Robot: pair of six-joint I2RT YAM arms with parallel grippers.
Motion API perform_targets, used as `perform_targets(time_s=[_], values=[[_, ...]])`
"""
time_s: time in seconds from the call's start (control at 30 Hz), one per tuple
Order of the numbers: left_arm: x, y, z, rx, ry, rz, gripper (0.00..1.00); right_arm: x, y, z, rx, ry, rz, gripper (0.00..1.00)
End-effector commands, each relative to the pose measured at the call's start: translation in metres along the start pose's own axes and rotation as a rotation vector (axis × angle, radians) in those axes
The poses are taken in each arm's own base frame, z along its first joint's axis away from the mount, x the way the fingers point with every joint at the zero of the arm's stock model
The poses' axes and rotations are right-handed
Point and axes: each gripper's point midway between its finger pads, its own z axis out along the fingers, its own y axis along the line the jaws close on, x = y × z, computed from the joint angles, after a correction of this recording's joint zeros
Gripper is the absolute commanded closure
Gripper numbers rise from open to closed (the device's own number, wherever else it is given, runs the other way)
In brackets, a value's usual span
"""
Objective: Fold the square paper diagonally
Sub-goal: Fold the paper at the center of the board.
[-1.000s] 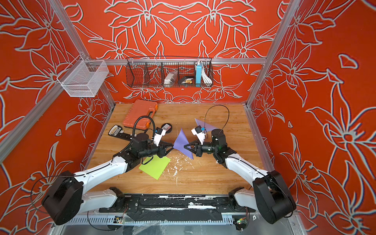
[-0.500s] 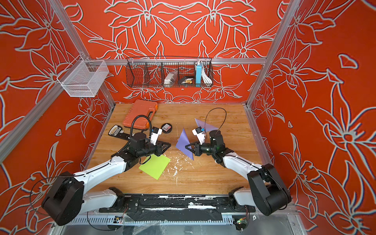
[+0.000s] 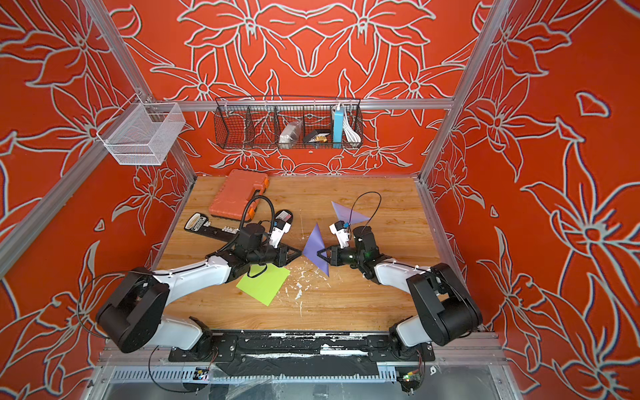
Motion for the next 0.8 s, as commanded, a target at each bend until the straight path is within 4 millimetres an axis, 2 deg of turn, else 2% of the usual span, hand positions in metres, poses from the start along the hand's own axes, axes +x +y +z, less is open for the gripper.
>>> perform_targets(time_s=[0.0, 0.33, 0.77], values=[[-0.002, -0.004, 0.008, 0.023, 0.01, -0.013, 0.78, 0.008, -0.011, 0.005, 0.011, -0.001, 0.042, 0.88], [0.01, 0.013, 0.026, -0.043, 0.079, -0.074, 0.82, 0.021, -0.031, 0.017, 0.034, 0.028, 0.084, 0.94], [0.032, 0.033, 0.057, -0.091, 0.194, -0.161, 0.86, 0.03, -0.046, 0.023, 0.06, 0.031, 0.148, 0.93]])
